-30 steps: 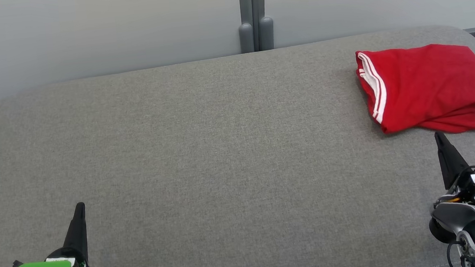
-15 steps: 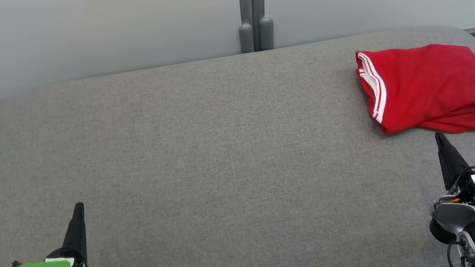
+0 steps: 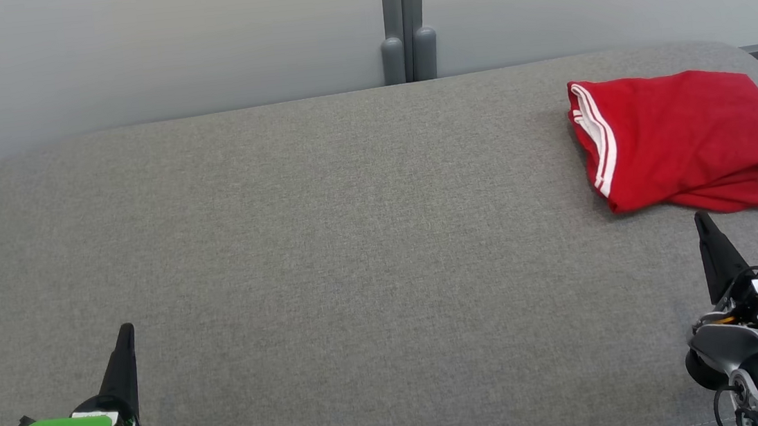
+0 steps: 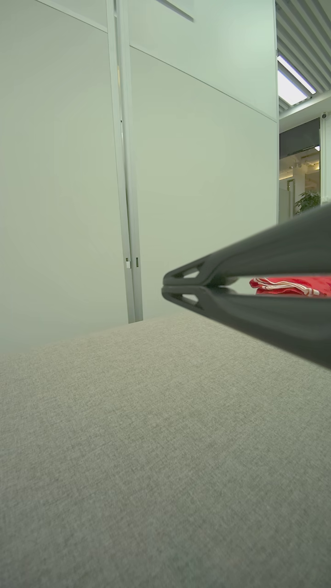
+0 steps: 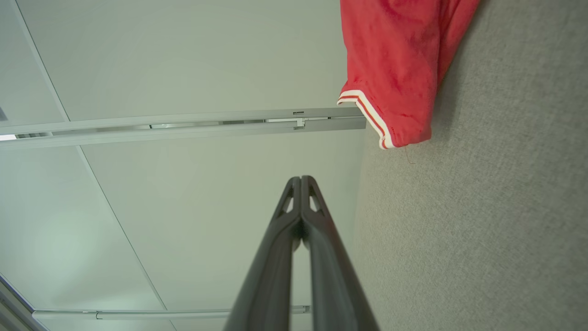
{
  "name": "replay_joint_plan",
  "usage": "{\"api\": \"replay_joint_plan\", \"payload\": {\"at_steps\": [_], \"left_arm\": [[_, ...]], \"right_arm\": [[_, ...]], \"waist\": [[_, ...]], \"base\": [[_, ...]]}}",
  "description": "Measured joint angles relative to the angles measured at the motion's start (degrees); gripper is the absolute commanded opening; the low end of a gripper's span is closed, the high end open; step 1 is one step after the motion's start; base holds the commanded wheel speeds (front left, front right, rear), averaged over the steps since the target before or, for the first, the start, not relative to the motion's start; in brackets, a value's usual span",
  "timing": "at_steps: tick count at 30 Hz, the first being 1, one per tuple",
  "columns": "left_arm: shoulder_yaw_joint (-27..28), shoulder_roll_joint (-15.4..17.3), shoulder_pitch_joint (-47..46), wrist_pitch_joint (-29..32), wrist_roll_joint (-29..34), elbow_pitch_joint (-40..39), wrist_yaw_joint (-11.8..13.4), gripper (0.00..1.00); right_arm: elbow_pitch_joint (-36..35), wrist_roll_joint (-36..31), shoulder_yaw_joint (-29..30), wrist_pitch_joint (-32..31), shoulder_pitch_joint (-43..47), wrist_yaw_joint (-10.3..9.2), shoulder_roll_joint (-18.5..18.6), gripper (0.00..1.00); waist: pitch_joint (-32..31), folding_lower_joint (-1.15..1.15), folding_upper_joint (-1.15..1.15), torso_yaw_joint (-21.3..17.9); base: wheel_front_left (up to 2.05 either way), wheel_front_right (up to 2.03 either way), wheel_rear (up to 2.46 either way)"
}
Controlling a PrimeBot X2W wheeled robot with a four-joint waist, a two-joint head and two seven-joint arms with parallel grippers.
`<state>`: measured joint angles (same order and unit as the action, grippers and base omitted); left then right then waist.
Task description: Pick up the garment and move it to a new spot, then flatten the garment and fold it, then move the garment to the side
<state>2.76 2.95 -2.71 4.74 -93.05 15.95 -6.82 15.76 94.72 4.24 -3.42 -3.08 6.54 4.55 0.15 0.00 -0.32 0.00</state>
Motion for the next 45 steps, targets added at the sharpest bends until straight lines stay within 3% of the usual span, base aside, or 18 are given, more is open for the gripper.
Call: {"api": "replay_joint_plan", "payload": {"at_steps": [45], "left_arm": [[0.2,0.0,-0.6,0.3,0.0,0.2,-0.1,0.00]], "right_arm": [[0.4,0.0,0.3,-0.2,0.0,0.01,-0.1,0.00]], "waist": [[0.0,0.00,0.00,0.0]], "base": [[0.00,0.00,0.00]]}}
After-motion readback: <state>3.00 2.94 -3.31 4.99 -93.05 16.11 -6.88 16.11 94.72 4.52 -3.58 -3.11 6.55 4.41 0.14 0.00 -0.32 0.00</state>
